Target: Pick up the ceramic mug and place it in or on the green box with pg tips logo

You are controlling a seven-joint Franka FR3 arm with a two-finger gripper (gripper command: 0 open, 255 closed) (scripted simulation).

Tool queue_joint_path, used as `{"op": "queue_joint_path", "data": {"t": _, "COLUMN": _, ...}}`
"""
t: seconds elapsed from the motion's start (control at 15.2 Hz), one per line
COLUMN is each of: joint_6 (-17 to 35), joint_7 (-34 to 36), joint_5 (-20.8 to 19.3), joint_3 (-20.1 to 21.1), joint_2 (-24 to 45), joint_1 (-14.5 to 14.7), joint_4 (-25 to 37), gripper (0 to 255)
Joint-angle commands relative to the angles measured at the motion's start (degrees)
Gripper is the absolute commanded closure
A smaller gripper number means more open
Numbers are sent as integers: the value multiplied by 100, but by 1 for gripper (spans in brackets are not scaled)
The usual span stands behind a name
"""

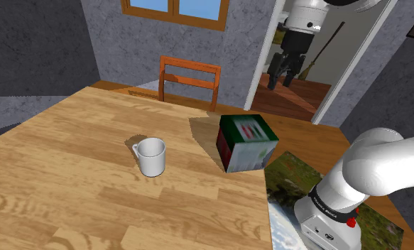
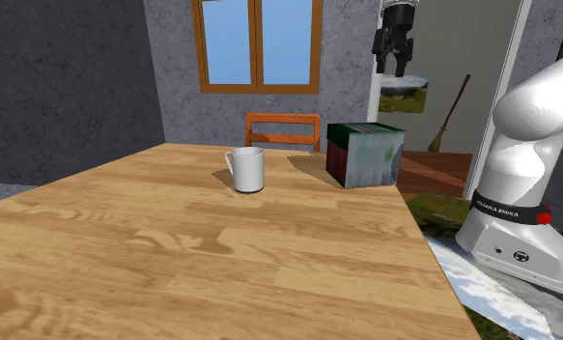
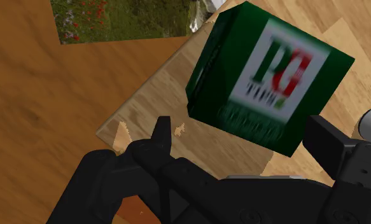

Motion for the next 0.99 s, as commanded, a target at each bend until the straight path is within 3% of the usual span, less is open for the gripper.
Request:
{"op": "queue_joint_path", "data": {"t": 0.0, "joint_6": 0, "joint_7": 0, "joint_5": 0, "joint_3": 0, "joint_2": 0, "joint_1": 0, "joint_4": 0, "gripper": 0}}
{"op": "queue_joint_path", "data": {"t": 0.46, "joint_6": 946, "joint_7": 879, "joint_5": 505, "joint_3": 832, "joint_2": 581, "joint_1": 261, "joint_4": -194, "gripper": 0}}
{"op": "queue_joint_path", "data": {"t": 0.92, "joint_6": 1916, "joint_7": 1760, "joint_5": 769, "joint_3": 1657, "joint_2": 1558, "joint_1": 429, "joint_4": 3, "gripper": 0}}
